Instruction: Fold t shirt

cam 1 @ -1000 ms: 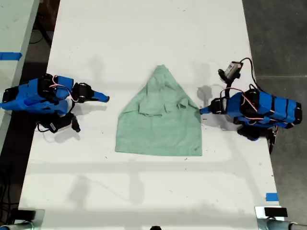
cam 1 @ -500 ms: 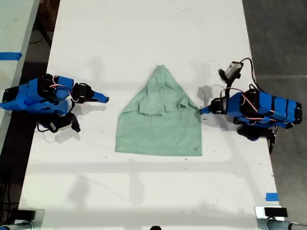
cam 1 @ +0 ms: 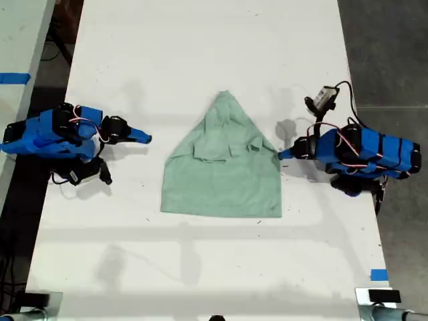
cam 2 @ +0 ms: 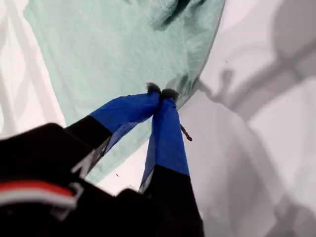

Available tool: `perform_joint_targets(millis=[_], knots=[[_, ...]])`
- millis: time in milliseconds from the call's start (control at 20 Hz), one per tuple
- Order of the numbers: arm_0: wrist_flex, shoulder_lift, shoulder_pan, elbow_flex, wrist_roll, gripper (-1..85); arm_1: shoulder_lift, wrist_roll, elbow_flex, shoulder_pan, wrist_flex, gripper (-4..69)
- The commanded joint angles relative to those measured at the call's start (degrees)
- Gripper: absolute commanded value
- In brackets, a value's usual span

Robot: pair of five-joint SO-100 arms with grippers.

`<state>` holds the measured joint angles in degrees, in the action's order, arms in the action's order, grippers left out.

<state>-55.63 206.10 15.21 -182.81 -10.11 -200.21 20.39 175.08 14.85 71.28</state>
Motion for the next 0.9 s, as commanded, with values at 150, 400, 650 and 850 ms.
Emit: perform_joint_targets(millis=[150,400,650,850], knots=[[-0.09,0.44,1.23,-0.18,1.23,0.0,-0.97,-0.79,3.16,-0.26,-0.70,0.0],[-0.18,0.44,1.32,-0.18,1.23,0.0,-0.97,0.97,3.16,-0.44,-1.58,-0.1],[-0.35,0.44,1.23,-0.18,1.41,0.0,-0.97,1.14,3.16,-0.70,-1.67,-0.1],[-0.35,0.44,1.32,-0.18,1.41,0.0,-0.97,1.58,3.16,-0.79,-1.93,-0.1]])
